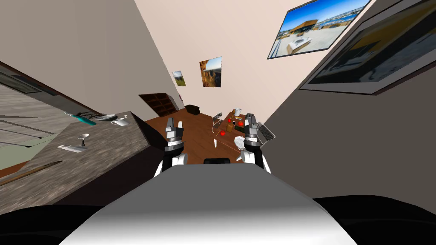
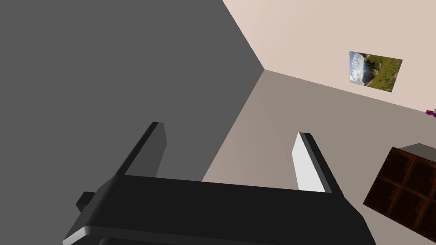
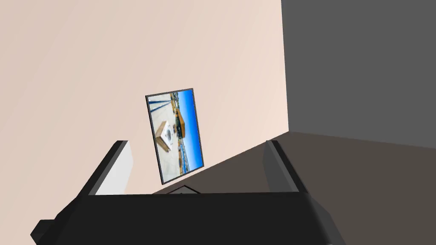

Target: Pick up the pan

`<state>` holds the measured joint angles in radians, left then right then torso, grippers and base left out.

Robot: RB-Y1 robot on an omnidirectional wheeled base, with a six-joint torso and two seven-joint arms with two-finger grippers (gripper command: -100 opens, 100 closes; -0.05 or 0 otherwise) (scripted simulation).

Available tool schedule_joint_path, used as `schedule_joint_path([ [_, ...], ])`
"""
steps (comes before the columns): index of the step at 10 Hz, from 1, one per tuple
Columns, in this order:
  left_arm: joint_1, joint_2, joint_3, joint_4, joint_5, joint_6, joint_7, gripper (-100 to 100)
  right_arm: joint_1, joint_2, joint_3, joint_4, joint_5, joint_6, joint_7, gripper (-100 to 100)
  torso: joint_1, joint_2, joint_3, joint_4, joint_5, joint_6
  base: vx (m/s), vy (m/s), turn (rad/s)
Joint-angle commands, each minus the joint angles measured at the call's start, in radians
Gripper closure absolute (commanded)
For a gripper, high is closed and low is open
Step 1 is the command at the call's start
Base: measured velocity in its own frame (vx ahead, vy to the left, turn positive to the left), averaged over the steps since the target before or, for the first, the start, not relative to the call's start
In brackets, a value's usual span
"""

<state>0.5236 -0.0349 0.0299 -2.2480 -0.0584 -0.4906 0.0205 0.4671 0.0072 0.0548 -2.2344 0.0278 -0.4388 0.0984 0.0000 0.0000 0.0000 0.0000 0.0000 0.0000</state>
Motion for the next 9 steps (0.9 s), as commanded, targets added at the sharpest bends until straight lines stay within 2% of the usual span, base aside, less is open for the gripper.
schedule_joint_path([
  [1,0.000,0.000,0.000,0.000,0.000,0.000,0.000,0,-0.003,-0.032,0.003,0.011,0.014,0.009,-0.003,-100,0.000,0.000,0.000,0.000,0.000,0.000,-0.005,-0.005,0.048],
  [3,0.000,0.000,0.000,0.000,0.000,0.000,0.000,0,-0.011,-0.076,0.011,0.037,0.048,0.030,-0.010,-100,-0.001,0.001,0.000,0.000,0.000,0.000,-0.019,-0.018,0.058],
  [6,0.000,0.000,0.000,0.000,0.000,0.000,0.000,0,-0.026,-0.133,0.031,0.097,0.131,0.080,-0.030,-100,-0.003,0.002,0.001,0.000,-0.001,0.000,-0.029,-0.036,0.098],
  [8,0.000,0.000,0.000,0.000,0.000,0.000,0.000,0,-0.039,-0.162,0.048,0.149,0.195,0.124,-0.047,-100,-0.003,0.003,0.001,0.000,-0.001,0.000,-0.049,-0.044,0.146],
  [9,0.000,0.000,0.000,0.000,0.000,0.000,0.000,0,-0.039,-0.162,0.048,0.149,0.206,0.124,-0.047,-100,-0.003,0.003,0.002,0.001,-0.001,0.000,-0.032,-0.034,0.049],
])
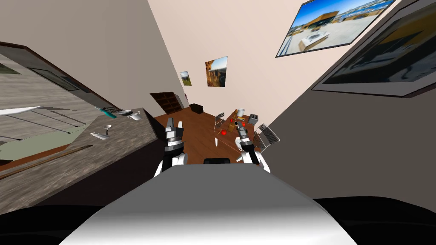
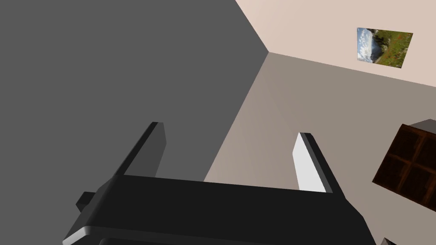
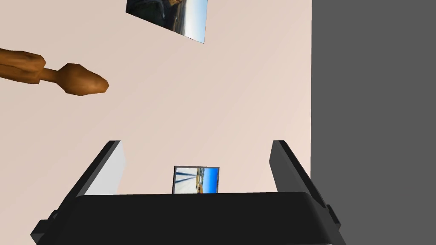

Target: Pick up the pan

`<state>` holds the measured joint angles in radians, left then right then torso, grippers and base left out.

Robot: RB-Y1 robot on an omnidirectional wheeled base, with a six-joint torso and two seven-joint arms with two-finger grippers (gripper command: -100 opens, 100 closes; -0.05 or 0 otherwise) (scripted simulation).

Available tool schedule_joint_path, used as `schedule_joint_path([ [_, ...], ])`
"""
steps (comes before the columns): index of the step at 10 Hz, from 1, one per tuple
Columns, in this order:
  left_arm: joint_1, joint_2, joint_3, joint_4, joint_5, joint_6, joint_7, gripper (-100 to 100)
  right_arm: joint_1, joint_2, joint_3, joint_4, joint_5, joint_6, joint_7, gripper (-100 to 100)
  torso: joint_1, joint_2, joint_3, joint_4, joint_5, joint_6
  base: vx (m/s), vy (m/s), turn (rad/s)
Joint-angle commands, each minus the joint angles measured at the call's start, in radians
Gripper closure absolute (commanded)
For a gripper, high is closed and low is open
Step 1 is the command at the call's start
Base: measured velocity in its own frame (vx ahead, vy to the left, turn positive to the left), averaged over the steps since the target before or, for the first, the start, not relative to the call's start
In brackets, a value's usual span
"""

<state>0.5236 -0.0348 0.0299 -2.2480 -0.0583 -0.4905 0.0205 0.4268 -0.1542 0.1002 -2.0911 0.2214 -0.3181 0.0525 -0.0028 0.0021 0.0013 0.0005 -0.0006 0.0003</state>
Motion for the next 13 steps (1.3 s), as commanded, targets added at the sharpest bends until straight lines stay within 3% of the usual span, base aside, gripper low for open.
schedule_joint_path([
  [1,0.000,0.000,0.000,0.000,0.000,0.000,0.000,0,-0.007,-0.013,0.012,0.034,0.050,0.028,-0.011,-100,0.000,0.000,0.000,0.000,0.000,0.000,-0.026,-0.030,0.089],
  [6,0.000,0.000,0.000,0.000,0.000,0.000,0.000,0,-0.032,-0.042,0.044,0.131,0.184,0.111,-0.042,-100,0.001,-0.001,0.000,0.000,0.000,0.000,-0.033,-0.034,0.103],
  [7,0.000,0.000,0.000,0.000,0.000,0.000,0.000,0,-0.032,-0.042,0.044,0.131,0.193,0.111,-0.042,-100,0.000,-0.001,0.000,0.000,0.000,0.000,-0.026,-0.028,0.071],
  [8,0.000,0.000,0.000,0.000,0.000,0.000,0.000,0,-0.040,-0.050,0.055,0.167,0.233,0.140,-0.053,-100,0.001,-0.001,-0.001,0.000,0.000,0.000,-0.036,-0.029,0.116],
  [9,0.000,0.000,0.000,0.000,0.000,0.000,0.000,0,-0.040,-0.050,0.055,0.167,0.243,0.140,-0.053,-100,0.001,-0.001,0.000,0.000,0.000,0.000,-0.029,-0.026,0.065],
  [10,0.000,0.000,0.000,0.000,0.000,0.000,0.000,0,-0.049,-0.057,0.068,0.204,0.282,0.171,-0.063,-100,0.001,-0.001,0.000,0.000,0.000,0.000,-0.037,-0.028,0.137],
  [11,0.000,0.000,0.000,0.000,0.000,0.000,0.000,0,-0.049,-0.057,0.068,0.204,0.293,0.171,-0.063,-100,0.001,0.000,0.000,0.000,0.000,0.000,-0.031,-0.028,0.063],
  [12,0.000,0.000,0.000,0.000,0.000,0.000,0.000,0,-0.058,-0.064,0.082,0.242,0.333,0.202,-0.073,-100,0.001,0.000,0.000,0.000,0.000,0.000,-0.035,-0.031,0.132],
  [13,0.000,0.000,0.000,0.000,0.000,0.000,0.000,0,-0.058,-0.064,0.082,0.242,0.344,0.202,-0.073,-100,0.000,0.000,0.000,0.000,0.000,0.000,-0.029,-0.030,0.062],
])
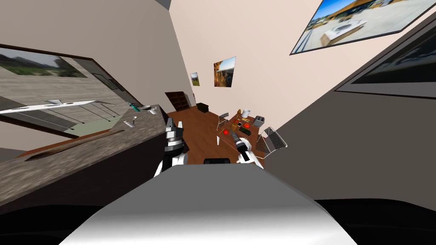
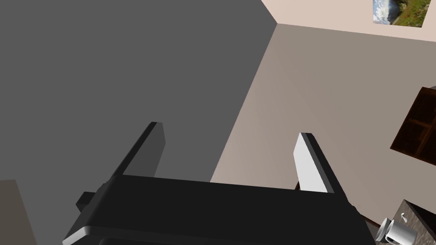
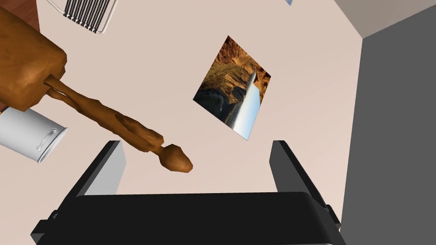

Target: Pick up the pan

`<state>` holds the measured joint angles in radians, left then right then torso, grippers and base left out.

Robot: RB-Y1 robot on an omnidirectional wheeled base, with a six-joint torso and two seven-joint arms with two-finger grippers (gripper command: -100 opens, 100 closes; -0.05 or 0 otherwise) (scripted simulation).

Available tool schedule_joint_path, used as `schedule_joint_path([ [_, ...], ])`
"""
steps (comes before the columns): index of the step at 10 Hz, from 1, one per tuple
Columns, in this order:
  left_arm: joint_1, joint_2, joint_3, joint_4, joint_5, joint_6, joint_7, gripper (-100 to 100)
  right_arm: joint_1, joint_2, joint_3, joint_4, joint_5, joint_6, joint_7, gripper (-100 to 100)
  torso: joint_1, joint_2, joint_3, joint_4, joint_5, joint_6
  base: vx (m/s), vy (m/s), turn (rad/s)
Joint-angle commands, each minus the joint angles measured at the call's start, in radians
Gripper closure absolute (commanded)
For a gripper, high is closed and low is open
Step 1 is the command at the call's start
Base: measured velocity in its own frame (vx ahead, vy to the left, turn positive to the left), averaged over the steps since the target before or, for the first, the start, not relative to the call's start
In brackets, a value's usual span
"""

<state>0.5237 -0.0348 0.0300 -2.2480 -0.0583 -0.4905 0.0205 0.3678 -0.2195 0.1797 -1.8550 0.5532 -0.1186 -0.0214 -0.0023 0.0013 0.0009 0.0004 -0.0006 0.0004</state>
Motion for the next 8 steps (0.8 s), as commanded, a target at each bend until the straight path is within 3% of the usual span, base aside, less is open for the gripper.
schedule_joint_path([
  [1,0.000,0.000,0.000,0.000,0.000,0.000,0.000,0,-0.007,-0.005,0.017,0.046,0.050,0.034,-0.009,-100,0.000,0.000,0.000,0.000,0.000,0.000,-0.028,-0.022,0.121],
  [2,0.000,0.000,0.000,0.000,0.000,0.000,0.000,0,-0.007,-0.005,0.017,0.046,0.063,0.034,-0.009,-100,0.000,0.000,0.000,0.000,0.000,0.000,-0.025,-0.023,0.066],
  [3,0.000,0.000,0.000,0.000,0.000,0.000,0.000,0,-0.016,-0.012,0.032,0.088,0.101,0.065,-0.017,-100,0.000,0.000,0.000,0.000,0.000,0.000,-0.031,-0.029,0.129],
  [4,0.000,0.000,0.000,0.000,0.000,0.000,0.000,0,-0.016,-0.012,0.032,0.088,0.113,0.065,-0.017,-100,0.000,0.000,0.000,0.000,0.000,0.000,-0.024,-0.024,0.069],
  [7,0.000,0.000,0.000,0.000,0.000,0.000,0.000,0,-0.034,-0.027,0.065,0.170,0.197,0.129,-0.031,-100,0.000,-0.001,0.000,0.000,0.000,0.000,-0.022,-0.021,0.103],
  [8,0.000,0.000,0.000,0.000,0.000,0.000,0.000,0,-0.034,-0.027,0.065,0.175,0.210,0.129,-0.031,-100,0.000,-0.001,0.000,0.000,0.000,0.000,-0.017,-0.019,0.069],
])
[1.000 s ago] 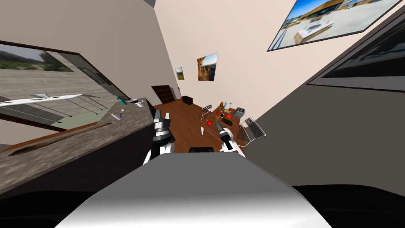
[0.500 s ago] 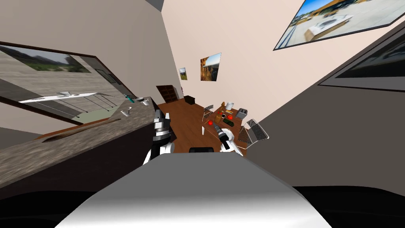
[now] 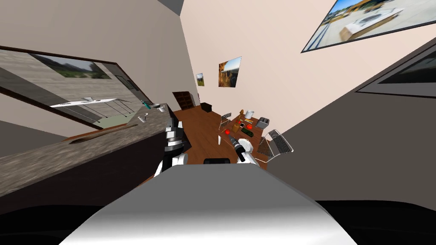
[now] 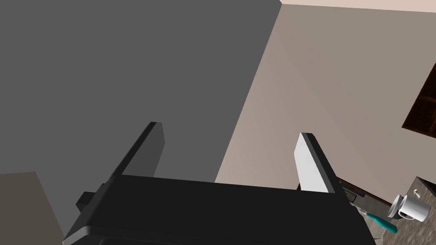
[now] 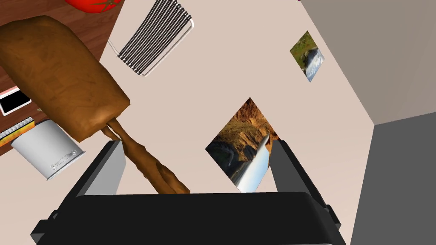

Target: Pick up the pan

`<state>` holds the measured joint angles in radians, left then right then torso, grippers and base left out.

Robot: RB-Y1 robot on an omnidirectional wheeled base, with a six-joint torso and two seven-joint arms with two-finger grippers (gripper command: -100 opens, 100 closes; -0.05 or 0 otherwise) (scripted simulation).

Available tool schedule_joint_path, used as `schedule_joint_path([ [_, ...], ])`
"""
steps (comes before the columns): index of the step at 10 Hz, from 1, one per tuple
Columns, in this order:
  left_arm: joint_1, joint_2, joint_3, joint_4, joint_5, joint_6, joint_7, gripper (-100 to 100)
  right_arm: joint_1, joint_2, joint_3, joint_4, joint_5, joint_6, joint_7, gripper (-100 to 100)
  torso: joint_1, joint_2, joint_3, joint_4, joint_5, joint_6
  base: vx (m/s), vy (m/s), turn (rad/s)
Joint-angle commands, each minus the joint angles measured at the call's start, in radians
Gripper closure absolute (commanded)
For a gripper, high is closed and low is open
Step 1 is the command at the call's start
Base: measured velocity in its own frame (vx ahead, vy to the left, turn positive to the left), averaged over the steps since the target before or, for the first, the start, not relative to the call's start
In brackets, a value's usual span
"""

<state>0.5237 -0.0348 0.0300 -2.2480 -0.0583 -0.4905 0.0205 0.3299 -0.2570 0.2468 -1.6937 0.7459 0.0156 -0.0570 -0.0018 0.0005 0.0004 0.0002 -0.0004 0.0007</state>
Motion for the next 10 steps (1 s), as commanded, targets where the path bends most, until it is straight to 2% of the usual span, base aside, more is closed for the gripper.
schedule_joint_path([
  [1,0.000,0.000,0.000,0.000,0.000,0.000,0.000,0,-0.006,0.003,0.016,0.050,0.050,0.027,0.000,-100,0.000,0.000,0.000,0.000,0.000,0.000,-0.017,-0.022,0.128],
  [2,0.000,0.000,0.000,0.000,0.000,0.000,0.000,0,-0.006,0.003,0.016,0.059,0.063,0.027,0.000,-100,0.000,0.000,0.000,0.000,0.000,0.000,-0.011,-0.020,0.068],
  [3,0.000,0.000,0.000,0.000,0.000,0.000,0.000,0,-0.015,-0.005,0.034,0.099,0.102,0.059,-0.003,-100,0.000,0.000,0.000,0.000,0.000,0.000,-0.010,-0.019,0.116],
  [4,0.000,0.000,0.000,0.000,0.000,0.000,0.000,0,-0.015,-0.005,0.034,0.107,0.107,0.059,-0.003,-100,0.000,-0.001,0.000,0.000,0.000,0.000,-0.009,-0.018,0.071],
  [5,0.000,0.000,0.000,0.000,0.000,0.000,0.000,0,-0.025,-0.012,0.053,0.144,0.149,0.091,-0.005,-100,0.000,-0.001,0.000,0.000,0.000,0.000,-0.007,-0.019,0.119],
  [6,0.000,0.000,0.000,0.000,0.000,0.000,0.000,0,-0.025,-0.012,0.053,0.155,0.149,0.091,-0.005,-100,0.000,-0.001,0.000,0.000,0.000,0.000,-0.004,-0.016,0.065],
  [8,0.000,0.000,0.000,0.000,0.000,0.000,0.000,0,-0.043,-0.025,0.094,0.237,0.224,0.144,-0.005,-100,0.000,-0.001,-0.001,0.000,0.000,0.000,-0.001,-0.017,0.146],
  [9,0.000,0.000,0.000,0.000,0.000,0.000,0.000,0,-0.043,-0.025,0.094,0.254,0.227,0.152,-0.005,-100,0.000,-0.002,-0.001,0.000,0.000,0.000,0.002,-0.020,0.076],
  [10,0.000,0.000,0.000,0.000,0.000,0.000,0.000,0,-0.052,-0.030,0.116,0.291,0.262,0.182,-0.002,-100,0.000,-0.001,-0.001,0.000,0.000,0.000,0.006,-0.015,0.117],
])
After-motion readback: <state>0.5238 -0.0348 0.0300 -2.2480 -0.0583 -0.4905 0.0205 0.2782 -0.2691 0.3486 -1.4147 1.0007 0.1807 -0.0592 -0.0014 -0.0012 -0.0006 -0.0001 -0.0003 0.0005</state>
